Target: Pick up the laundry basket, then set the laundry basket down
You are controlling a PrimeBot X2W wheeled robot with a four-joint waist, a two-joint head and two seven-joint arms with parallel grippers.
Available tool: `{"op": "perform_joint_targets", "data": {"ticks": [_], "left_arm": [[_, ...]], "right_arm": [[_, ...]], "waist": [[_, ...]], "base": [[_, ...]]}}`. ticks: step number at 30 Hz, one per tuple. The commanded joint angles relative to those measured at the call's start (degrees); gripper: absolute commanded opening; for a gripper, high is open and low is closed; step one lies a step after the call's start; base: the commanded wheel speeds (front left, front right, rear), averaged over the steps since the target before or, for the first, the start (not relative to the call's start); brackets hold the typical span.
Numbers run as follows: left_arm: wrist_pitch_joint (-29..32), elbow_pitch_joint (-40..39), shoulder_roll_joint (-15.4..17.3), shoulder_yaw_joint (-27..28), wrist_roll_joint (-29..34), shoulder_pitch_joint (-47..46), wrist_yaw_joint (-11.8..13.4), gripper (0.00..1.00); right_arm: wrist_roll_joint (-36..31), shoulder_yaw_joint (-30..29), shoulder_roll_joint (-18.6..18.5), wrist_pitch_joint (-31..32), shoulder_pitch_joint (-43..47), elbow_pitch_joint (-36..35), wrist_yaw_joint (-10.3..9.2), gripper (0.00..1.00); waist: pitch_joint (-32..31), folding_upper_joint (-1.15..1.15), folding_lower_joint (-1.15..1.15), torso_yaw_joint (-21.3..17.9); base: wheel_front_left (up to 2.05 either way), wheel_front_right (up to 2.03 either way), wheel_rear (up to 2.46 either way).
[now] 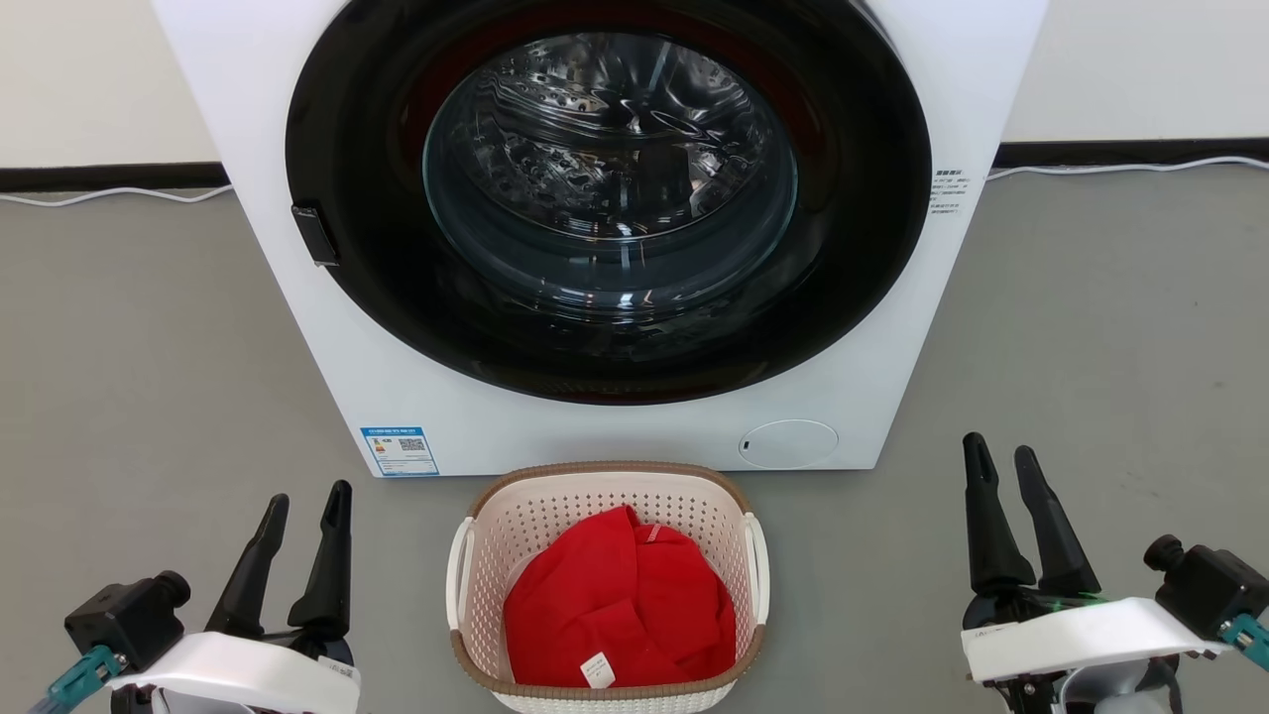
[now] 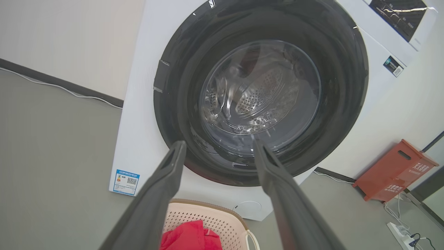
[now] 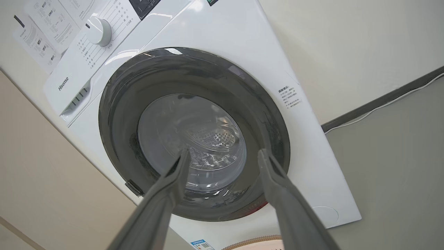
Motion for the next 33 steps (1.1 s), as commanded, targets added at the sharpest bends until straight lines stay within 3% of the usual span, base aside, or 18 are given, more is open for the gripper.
{"op": "perform_joint_targets", "data": {"ticks": [1,33], "left_arm": [[-1.0,-2.0,1.2,1.2,1.8,-2.0,-0.1,1.00],[-6.3,-5.2,3.8,0.1,20.0,-2.0,-0.2,1.00]], "right_arm": [[-2.0,1.3,-0.6,-1.1,-1.7,-2.1,0.33,1.00],[-23.5,0.6,-0.7,-6.3,-1.5,-3.9,0.44,1.00]], "waist": [[0.0,0.00,0.00,0.0],[0.0,0.00,0.00,-0.3]], "base": [[0.00,0.00,0.00],[0.00,0.00,0.00]]}}
